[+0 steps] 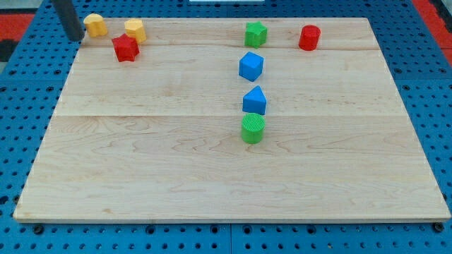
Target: Move the yellow heart above the yellow hexagon
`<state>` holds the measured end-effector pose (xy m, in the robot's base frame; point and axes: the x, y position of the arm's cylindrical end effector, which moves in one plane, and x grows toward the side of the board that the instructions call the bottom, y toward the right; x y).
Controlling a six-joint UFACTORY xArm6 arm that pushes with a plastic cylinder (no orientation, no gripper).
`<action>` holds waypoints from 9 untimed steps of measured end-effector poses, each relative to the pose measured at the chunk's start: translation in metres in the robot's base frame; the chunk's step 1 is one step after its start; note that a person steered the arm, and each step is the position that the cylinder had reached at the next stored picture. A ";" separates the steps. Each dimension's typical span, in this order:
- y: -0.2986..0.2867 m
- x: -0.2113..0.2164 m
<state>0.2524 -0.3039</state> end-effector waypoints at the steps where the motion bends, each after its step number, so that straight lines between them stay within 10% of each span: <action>1: 0.001 -0.020; 6: 0.065 -0.037; 8: 0.000 0.080; 9: 0.057 0.111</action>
